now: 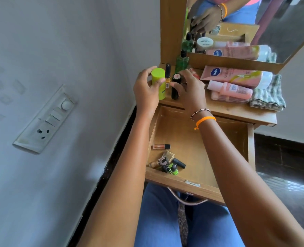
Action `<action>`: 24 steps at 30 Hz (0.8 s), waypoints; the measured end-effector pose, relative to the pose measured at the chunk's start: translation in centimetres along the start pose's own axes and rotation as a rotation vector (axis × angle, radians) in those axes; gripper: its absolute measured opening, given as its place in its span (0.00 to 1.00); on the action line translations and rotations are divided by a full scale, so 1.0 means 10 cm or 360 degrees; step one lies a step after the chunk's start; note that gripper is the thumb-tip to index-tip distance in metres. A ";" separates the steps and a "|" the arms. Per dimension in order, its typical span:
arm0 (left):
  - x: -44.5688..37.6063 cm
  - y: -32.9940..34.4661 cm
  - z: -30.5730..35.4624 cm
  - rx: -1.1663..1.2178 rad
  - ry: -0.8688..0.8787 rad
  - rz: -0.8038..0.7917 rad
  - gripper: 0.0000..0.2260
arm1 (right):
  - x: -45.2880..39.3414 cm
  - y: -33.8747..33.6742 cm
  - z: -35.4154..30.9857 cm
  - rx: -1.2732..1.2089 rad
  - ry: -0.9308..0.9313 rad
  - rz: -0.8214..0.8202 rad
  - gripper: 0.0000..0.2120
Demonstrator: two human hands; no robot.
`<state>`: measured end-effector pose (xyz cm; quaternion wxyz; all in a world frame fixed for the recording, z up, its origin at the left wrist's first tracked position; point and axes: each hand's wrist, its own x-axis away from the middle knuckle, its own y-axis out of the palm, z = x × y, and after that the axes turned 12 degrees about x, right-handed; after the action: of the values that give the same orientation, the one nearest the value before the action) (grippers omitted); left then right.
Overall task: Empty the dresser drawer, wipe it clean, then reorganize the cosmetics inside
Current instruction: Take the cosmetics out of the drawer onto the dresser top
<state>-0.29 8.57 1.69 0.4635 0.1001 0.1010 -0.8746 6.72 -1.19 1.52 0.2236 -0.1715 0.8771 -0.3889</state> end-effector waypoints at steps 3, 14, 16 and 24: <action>-0.05 0.10 -0.07 -0.0036 0.0022 -0.0055 0.17 | -0.05 0.07 0.03 0.0115 -0.0024 -0.0039 0.16; 0.00 0.15 -0.25 -0.0086 -0.0114 -0.0124 0.22 | -0.06 0.13 0.10 0.0110 0.0103 0.0002 0.19; 0.03 0.13 -0.29 -0.0059 -0.0170 -0.0133 0.23 | -0.05 0.15 0.10 0.0078 0.0124 0.0047 0.20; 0.13 0.08 -0.37 0.0053 -0.0262 -0.0132 0.23 | 0.02 0.13 0.13 -0.0024 0.0156 0.0118 0.20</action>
<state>-0.05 8.16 -2.27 0.4320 0.0313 0.0521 -0.8998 7.06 -1.24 -0.31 0.1932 -0.1213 0.8956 -0.3818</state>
